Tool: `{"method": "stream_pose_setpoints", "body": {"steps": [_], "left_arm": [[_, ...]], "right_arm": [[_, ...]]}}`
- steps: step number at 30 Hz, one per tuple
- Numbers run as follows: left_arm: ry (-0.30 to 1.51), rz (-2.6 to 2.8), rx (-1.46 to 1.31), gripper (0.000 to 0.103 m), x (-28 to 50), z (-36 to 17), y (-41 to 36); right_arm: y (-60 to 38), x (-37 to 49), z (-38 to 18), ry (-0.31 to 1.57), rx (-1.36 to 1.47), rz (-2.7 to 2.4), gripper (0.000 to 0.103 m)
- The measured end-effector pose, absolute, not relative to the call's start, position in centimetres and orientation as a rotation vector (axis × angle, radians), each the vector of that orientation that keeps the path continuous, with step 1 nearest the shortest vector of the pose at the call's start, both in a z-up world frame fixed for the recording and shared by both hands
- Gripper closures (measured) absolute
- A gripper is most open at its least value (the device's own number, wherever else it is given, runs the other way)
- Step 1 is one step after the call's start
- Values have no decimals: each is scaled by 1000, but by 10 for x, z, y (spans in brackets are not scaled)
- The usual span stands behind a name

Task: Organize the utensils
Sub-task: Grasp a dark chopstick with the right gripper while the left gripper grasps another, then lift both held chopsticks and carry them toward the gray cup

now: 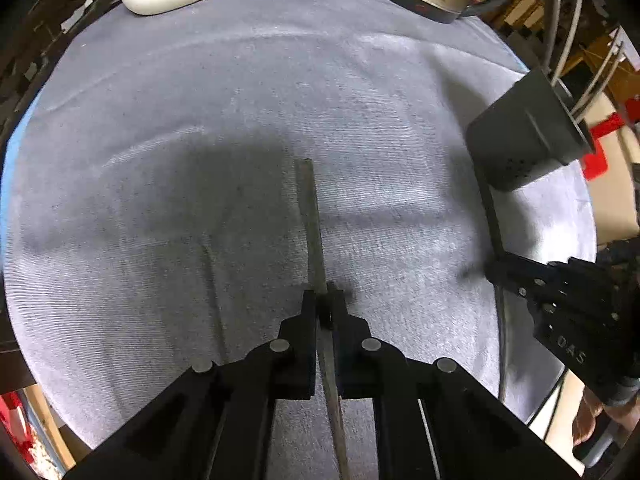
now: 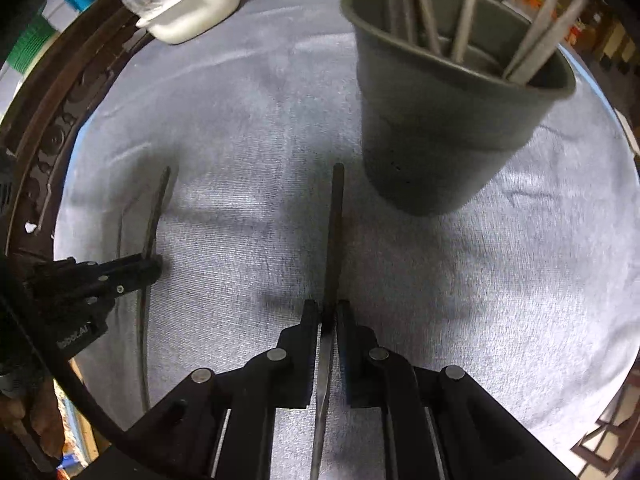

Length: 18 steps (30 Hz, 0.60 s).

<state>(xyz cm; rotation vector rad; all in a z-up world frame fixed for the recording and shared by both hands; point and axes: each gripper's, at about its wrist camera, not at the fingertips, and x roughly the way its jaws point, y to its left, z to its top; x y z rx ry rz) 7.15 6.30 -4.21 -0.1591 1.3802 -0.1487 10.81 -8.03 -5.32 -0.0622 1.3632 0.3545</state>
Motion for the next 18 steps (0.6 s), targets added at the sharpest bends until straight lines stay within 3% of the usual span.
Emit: {"method": "stream_pose_setpoints", "body": {"steps": [5, 18], "left_arm": [[1332, -162, -196, 97, 59, -27, 77], [965, -76, -294, 98, 23, 44, 114]], "right_arm": [[-78, 101, -52, 1339, -31, 385, 97], [-95, 52, 15, 916, 191, 449, 97]]}}
